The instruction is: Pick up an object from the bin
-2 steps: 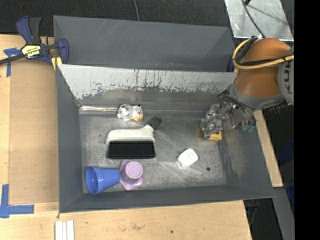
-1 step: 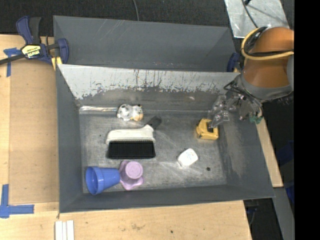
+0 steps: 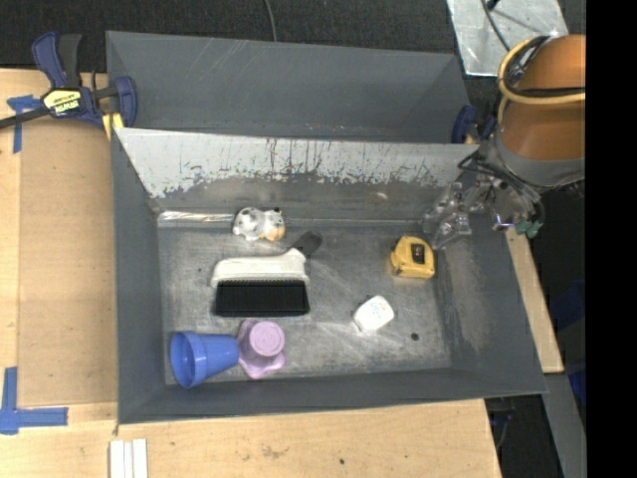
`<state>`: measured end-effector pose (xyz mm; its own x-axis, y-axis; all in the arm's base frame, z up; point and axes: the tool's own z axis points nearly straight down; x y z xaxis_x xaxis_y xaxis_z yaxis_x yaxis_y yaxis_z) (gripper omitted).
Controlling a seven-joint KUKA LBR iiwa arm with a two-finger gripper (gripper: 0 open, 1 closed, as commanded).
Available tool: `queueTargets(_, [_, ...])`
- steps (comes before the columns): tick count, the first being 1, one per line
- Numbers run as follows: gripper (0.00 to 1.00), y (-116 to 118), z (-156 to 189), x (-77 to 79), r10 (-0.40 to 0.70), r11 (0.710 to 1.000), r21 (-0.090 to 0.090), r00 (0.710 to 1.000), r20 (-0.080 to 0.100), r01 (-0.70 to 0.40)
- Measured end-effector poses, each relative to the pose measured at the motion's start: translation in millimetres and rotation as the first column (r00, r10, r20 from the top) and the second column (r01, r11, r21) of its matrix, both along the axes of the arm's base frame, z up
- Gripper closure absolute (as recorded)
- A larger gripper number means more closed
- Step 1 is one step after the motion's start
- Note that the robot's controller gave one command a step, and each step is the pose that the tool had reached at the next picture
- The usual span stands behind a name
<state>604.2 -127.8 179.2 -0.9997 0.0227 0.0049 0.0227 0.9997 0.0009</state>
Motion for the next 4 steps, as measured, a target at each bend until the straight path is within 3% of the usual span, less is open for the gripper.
queueTargets(1, [0.00, -1, 8, 1.1, 0.017, 1.000, -0.002, 1.000, 0.008, -0.017])
queueTargets(3, [0.00, 0, -15, 0.5, 0.024, 1.000, -0.002, 1.000, 0.009, -0.024])
queueTargets(4, [0.00, 6, -53, -2.5, 0.081, 0.997, 0.000, 0.997, 0.002, -0.081])
